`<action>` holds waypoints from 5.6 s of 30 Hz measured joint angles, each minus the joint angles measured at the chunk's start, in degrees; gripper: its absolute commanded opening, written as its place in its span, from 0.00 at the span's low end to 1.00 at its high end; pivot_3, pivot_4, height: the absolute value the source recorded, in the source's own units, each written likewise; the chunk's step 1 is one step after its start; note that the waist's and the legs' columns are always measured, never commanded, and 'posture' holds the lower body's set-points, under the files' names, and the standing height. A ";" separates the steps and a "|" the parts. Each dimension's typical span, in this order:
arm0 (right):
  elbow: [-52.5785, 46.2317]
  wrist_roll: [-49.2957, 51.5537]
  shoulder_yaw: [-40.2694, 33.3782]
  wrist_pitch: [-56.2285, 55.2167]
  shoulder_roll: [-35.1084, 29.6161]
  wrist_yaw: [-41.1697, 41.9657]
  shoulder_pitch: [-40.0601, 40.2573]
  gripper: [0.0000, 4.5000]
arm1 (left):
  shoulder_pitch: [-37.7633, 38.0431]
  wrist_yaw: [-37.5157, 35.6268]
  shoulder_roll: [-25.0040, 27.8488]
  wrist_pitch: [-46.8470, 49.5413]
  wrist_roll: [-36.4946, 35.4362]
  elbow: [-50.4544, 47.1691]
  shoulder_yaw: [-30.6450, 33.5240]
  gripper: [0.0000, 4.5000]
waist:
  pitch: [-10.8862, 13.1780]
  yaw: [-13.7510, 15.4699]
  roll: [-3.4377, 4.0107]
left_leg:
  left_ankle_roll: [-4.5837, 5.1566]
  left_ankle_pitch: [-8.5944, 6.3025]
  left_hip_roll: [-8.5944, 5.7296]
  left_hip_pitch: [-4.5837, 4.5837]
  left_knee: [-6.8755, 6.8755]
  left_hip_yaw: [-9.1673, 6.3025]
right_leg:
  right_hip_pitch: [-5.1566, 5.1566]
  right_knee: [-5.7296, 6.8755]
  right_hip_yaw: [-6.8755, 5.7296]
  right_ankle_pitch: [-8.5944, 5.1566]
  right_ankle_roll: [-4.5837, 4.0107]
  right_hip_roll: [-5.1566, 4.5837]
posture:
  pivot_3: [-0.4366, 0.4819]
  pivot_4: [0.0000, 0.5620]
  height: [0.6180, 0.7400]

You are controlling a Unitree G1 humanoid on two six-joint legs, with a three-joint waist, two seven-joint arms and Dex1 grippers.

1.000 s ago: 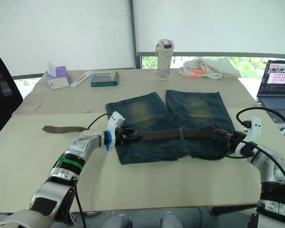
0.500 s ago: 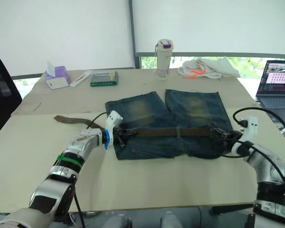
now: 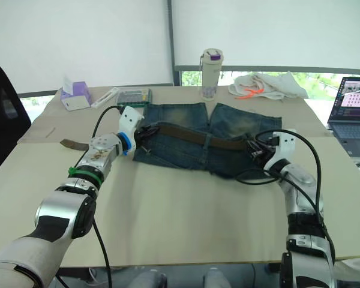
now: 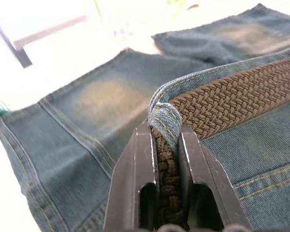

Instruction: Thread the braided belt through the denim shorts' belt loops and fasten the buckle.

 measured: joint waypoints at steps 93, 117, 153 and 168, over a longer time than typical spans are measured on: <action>-27.41 11.78 10.70 11.08 -19.20 21.03 18.22 0.99 | 45.84 -1.23 9.38 41.91 -32.75 -74.68 13.36 1.00 | -0.08 0.48 0.11 | 0.70 -0.74 0.57 0.21 0.78 -0.08 | 0.12 -0.02 -0.04 -0.18 -0.23 0.11 | 0.48 0.27 1.00; -13.92 -7.07 21.25 18.18 -15.91 15.43 6.86 0.01 | 49.21 -16.77 20.00 41.92 -29.57 -80.14 5.30 1.00 | -0.11 -0.26 0.10 | 0.71 -0.74 0.68 0.29 0.75 -0.03 | 0.19 -0.07 -0.05 -0.16 -0.28 0.16 | 0.48 0.27 1.00; -16.78 0.78 9.46 16.80 -17.05 22.75 4.34 0.92 | 31.85 27.41 4.95 43.13 -18.91 -61.76 17.44 1.00 | 0.01 0.12 0.10 | 0.59 -0.66 0.55 0.19 0.64 -0.15 | 0.11 -0.10 -0.11 -0.10 -0.29 0.13 | 0.48 0.27 1.00; -32.56 10.39 10.54 19.54 -11.53 24.63 6.93 0.92 | 10.24 48.07 4.84 42.49 -5.29 -20.72 17.22 1.00 | 0.09 0.21 -0.12 | 0.48 -0.60 0.20 0.16 0.64 -0.28 | -0.01 0.18 -0.16 -0.11 -0.22 -0.02 | 0.48 0.27 1.00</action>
